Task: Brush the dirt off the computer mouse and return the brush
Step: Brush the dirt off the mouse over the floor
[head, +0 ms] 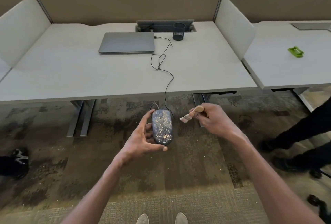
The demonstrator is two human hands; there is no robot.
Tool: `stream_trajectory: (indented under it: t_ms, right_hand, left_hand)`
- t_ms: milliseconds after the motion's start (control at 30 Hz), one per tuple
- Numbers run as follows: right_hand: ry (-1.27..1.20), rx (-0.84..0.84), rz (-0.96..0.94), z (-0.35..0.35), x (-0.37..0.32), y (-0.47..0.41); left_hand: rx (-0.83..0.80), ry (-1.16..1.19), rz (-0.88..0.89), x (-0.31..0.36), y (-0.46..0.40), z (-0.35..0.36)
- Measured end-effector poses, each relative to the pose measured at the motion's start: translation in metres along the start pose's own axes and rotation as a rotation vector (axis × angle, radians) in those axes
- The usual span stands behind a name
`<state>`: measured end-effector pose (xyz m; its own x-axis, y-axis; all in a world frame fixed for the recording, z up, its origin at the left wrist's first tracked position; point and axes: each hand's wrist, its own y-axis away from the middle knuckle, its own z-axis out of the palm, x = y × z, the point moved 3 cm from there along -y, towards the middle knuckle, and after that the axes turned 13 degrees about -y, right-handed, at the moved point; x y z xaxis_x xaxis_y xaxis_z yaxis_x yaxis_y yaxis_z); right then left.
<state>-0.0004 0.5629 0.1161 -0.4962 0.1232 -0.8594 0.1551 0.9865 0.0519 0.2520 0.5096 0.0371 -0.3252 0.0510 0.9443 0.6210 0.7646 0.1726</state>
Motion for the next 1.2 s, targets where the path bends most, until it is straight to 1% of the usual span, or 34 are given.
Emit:
stream_trajectory:
  t_ms: [100, 267, 467, 600, 700, 833, 1200]
  right_hand:
    - [-0.024, 0.093, -0.065, 0.002, -0.010, 0.004]
    - [-0.093, 0.173, -0.148, 0.008, -0.028, 0.000]
    - [-0.118, 0.272, -0.165, 0.020, -0.043, -0.004]
    - [-0.215, 0.307, -0.189, 0.027, -0.049, -0.006]
    - [-0.242, 0.304, -0.232, 0.033, -0.057, -0.007]
    - [-0.224, 0.258, -0.263, 0.043, -0.067, -0.012]
    - [-0.161, 0.146, -0.235, 0.063, -0.073, -0.031]
  left_hand:
    - [0.014, -0.026, -0.030, -0.006, 0.004, -0.005]
    - [0.049, -0.041, -0.051, -0.015, 0.009, -0.014]
    - [0.068, -0.034, -0.079, -0.021, 0.014, -0.022]
    - [0.085, -0.050, -0.104, -0.022, 0.015, -0.030]
    - [0.087, -0.049, -0.104, -0.023, 0.016, -0.036]
    - [0.078, -0.031, -0.097, -0.025, 0.018, -0.040]
    - [0.022, 0.043, -0.059, -0.030, 0.018, -0.042]
